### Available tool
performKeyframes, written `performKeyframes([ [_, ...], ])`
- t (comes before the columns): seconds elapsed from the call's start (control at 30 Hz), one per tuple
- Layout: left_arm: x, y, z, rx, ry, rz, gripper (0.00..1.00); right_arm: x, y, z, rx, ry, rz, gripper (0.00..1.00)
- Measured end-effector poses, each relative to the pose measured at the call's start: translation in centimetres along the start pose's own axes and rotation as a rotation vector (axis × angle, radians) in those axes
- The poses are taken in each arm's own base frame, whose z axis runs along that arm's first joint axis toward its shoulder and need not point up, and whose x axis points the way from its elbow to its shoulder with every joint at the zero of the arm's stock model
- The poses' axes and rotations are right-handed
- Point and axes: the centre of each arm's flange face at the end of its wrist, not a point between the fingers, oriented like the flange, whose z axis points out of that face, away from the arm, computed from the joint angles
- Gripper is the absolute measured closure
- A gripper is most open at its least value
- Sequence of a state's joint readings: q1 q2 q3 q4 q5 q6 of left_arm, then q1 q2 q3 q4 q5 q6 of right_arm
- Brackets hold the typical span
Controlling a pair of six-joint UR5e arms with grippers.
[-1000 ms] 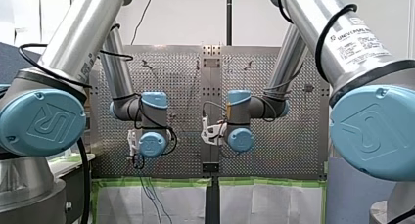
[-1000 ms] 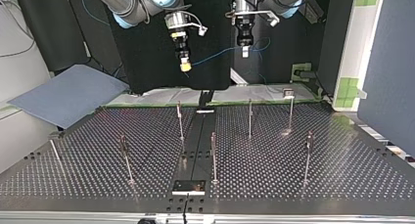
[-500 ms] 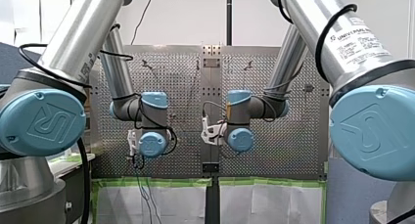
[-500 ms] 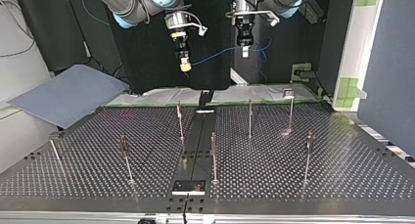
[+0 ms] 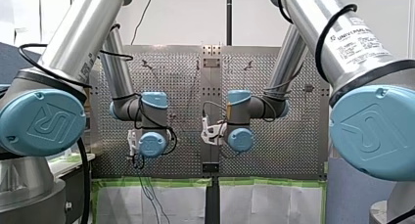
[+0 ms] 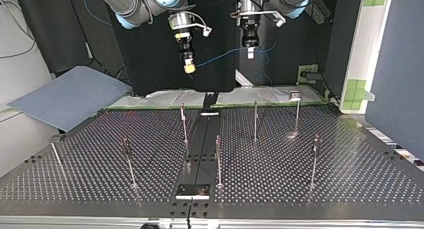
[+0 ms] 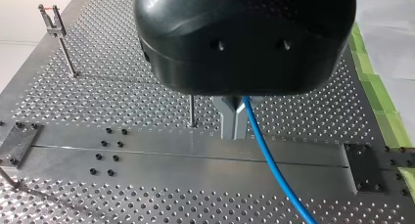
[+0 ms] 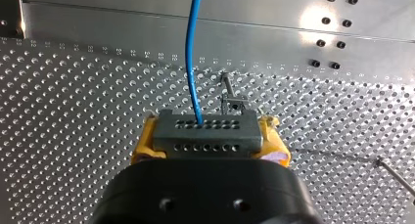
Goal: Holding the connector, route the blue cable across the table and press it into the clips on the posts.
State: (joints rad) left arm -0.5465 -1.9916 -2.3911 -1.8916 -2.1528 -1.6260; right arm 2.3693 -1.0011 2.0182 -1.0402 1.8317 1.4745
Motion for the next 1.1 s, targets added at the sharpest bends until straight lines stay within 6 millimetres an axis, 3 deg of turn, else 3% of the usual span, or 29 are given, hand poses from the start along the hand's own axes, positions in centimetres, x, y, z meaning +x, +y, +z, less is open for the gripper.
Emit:
performKeyframes([
  [0.87,0.0,-0.1,0.3,0.003,0.004,0.007,1.0,-0.1,-0.2,0.0,0.002,-0.002,-0.002,1.0],
  [1.1,0.4,0.1,0.2,0.006,0.051,0.038,1.0,-2.6,-1.8,-1.3,0.04,-0.074,-0.026,1.0],
])
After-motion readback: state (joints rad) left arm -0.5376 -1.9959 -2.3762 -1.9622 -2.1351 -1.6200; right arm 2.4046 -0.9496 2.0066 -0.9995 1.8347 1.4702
